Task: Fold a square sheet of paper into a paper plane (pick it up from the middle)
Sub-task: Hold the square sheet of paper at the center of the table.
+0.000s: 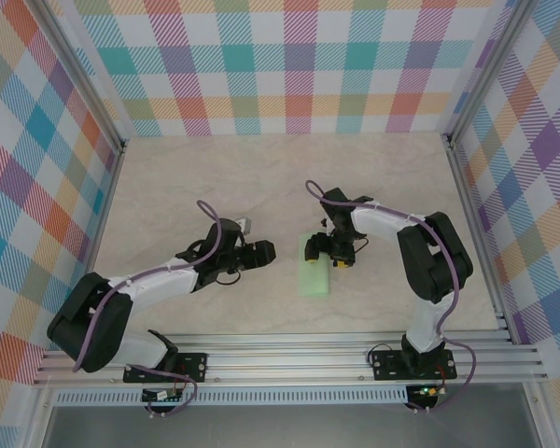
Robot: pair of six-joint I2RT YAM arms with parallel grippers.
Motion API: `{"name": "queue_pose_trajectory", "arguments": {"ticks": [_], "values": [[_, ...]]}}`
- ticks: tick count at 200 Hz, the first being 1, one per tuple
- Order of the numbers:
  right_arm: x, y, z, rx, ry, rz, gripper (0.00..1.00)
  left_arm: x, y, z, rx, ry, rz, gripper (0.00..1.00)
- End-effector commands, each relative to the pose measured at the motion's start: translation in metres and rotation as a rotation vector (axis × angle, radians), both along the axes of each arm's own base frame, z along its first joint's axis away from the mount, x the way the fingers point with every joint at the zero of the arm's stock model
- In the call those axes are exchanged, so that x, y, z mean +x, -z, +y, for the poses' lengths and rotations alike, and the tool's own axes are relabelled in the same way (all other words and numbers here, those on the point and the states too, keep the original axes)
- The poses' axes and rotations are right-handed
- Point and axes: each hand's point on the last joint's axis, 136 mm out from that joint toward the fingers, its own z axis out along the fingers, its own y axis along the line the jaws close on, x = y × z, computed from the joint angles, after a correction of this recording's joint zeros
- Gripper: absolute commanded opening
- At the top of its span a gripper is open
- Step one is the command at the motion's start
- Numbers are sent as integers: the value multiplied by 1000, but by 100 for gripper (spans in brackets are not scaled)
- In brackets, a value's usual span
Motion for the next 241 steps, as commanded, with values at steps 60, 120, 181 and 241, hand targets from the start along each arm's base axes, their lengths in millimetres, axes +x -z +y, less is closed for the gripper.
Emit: {"name": "queue_pose_trajectory", "arguments": {"ticks": [60,120,181,241], "values": [[-12,45,-28,-157,-11,54,79,6,23,-78,-60,96,135,0],[-13,48,-28,-156,-5,60,79,7,41,-110,-70,111,169,0],[-14,49,-28,-158,-4,64,79,8,47,-115,-75,114,176,0],[-13,49,-25,-147,-3,63,79,1,72,-102,-7,87,214,0]]}}
